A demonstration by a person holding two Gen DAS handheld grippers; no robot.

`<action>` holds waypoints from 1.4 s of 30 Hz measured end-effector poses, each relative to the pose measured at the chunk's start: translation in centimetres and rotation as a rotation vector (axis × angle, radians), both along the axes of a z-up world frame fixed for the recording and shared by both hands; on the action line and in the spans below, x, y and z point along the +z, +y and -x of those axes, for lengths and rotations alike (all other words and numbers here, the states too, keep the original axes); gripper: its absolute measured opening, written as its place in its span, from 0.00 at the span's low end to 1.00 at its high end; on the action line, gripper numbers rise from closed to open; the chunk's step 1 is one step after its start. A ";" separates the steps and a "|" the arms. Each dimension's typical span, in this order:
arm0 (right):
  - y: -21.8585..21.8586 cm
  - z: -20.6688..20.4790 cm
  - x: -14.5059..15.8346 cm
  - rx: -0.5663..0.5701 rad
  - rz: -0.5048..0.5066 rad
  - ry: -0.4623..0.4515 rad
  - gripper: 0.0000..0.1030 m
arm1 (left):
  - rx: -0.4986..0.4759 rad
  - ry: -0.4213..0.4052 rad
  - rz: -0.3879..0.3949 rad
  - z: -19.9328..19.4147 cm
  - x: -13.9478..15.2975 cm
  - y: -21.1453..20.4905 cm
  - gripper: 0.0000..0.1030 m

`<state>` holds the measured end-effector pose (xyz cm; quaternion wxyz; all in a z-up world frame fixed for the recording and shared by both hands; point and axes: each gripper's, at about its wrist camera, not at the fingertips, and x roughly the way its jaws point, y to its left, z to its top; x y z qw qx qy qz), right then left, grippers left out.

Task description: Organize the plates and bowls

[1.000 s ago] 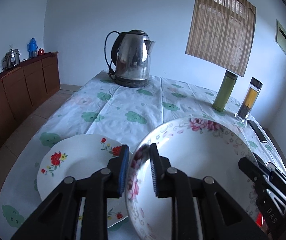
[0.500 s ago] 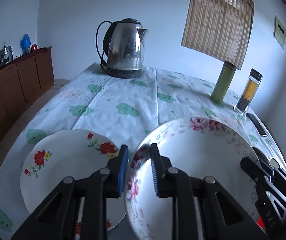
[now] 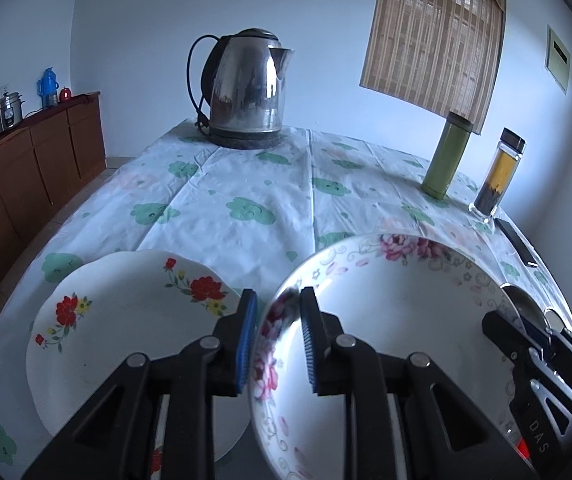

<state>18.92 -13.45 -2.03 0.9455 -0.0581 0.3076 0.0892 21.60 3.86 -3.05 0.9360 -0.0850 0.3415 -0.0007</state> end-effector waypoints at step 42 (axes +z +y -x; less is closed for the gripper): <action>0.4 -0.5 -2.2 -0.039 0.079 0.076 0.16 | -0.037 0.065 -0.001 -0.8 -2.0 -0.5 0.18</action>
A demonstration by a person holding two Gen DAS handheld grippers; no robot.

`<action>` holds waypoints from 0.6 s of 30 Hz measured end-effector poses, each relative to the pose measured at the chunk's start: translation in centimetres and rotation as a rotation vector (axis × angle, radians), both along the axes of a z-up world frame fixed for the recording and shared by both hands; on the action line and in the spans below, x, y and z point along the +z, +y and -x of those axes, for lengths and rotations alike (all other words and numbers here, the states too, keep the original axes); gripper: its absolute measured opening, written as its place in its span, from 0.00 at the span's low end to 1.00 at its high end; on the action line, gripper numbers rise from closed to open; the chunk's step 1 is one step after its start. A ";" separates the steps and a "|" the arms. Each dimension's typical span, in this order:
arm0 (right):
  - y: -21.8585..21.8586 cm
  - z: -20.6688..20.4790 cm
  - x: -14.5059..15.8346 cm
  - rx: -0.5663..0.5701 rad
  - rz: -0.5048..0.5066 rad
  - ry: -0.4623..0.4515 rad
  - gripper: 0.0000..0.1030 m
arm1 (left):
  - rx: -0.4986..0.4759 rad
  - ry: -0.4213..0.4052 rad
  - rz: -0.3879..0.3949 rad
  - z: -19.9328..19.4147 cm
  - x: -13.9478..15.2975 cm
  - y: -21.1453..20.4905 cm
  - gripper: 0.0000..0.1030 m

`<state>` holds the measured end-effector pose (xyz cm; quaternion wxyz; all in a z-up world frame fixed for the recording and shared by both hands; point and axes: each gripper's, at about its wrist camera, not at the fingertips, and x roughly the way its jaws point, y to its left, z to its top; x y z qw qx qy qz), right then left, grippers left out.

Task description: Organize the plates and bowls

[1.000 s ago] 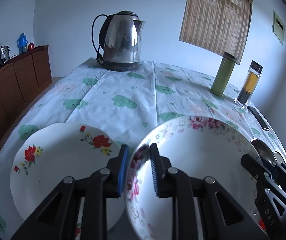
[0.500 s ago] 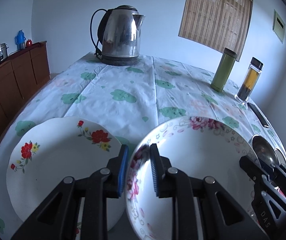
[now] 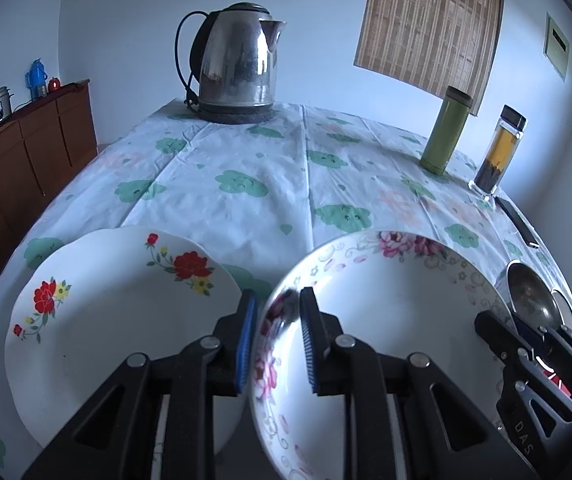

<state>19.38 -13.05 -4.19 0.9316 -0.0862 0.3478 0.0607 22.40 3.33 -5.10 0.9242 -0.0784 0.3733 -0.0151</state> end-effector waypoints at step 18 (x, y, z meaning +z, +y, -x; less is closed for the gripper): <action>-0.6 -0.5 -0.8 -0.021 0.039 0.028 0.17 | -0.032 -0.005 -0.026 0.1 0.0 -1.2 0.19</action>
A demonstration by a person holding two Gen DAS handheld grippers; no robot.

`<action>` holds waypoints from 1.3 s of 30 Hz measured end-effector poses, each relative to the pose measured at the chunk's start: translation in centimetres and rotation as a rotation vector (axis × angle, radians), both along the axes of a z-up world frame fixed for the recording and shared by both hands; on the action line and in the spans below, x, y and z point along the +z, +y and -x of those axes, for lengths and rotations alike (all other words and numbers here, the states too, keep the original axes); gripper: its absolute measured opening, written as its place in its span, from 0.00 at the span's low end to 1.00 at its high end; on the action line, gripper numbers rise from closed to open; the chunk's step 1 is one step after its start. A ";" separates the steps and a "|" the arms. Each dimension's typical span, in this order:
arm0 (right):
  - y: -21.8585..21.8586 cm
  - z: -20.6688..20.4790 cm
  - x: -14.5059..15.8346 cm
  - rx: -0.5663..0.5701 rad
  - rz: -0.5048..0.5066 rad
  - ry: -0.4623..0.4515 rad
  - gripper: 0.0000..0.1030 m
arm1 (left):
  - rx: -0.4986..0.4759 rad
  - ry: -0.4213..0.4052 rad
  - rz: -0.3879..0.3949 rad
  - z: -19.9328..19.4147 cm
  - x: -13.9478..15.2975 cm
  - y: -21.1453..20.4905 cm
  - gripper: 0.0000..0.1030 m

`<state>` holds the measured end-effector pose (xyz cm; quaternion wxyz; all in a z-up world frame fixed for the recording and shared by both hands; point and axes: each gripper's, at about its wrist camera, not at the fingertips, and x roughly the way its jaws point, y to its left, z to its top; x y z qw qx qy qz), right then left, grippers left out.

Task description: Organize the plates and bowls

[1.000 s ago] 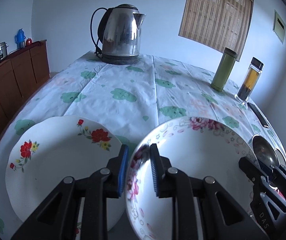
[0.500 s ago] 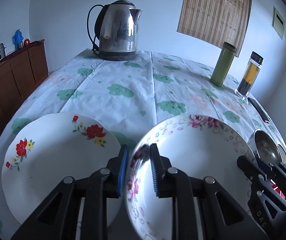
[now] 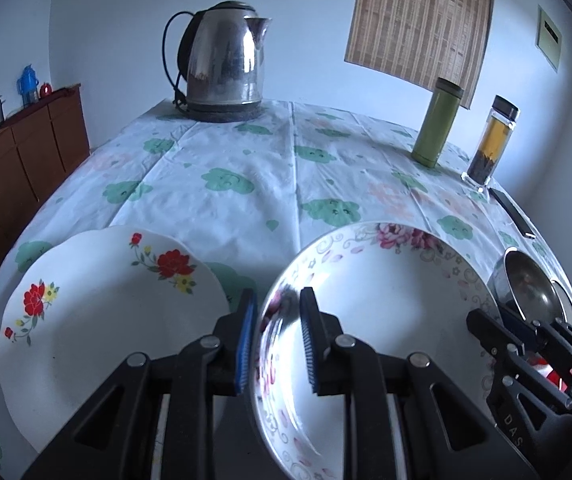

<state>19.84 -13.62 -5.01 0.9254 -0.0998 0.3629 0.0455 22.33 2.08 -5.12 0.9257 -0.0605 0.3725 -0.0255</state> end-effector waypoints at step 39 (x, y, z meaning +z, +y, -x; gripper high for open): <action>1.3 0.3 -0.5 0.021 0.092 -0.023 0.17 | 0.007 0.016 -0.051 -0.4 -0.8 0.1 0.18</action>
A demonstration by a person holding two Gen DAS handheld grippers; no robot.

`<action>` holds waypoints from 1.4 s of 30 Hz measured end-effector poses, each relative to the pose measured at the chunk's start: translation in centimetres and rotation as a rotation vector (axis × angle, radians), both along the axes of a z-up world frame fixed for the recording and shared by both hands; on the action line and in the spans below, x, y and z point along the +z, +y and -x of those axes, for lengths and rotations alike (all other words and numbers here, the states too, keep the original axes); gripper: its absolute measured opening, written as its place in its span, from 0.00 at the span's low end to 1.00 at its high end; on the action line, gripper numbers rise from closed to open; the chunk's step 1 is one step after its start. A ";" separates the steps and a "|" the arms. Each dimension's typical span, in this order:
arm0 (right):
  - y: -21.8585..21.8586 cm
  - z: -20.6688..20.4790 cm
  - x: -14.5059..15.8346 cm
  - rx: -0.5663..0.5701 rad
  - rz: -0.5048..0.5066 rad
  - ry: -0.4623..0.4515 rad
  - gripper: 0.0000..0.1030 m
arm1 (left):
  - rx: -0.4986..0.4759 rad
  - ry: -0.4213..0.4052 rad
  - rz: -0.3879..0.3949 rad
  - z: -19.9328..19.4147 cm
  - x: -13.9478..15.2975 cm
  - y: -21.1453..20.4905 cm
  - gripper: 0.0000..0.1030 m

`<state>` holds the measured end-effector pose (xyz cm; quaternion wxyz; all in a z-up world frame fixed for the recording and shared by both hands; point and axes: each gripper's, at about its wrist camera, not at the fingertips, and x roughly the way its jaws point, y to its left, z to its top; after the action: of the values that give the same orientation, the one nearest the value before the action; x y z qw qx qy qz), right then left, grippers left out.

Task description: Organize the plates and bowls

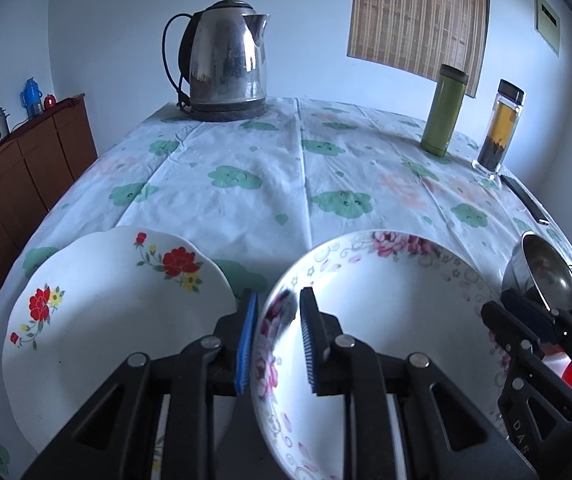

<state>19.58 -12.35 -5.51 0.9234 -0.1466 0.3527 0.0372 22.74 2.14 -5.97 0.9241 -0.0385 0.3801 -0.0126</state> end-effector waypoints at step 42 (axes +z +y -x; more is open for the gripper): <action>0.8 0.9 0.1 0.044 0.007 -0.029 0.17 | 0.001 -0.034 -0.091 0.3 0.1 -0.9 0.16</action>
<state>18.72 -11.58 -5.42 0.9269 -0.1579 0.3361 0.0540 22.40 1.19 -5.83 0.9311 0.0039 0.3646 0.0046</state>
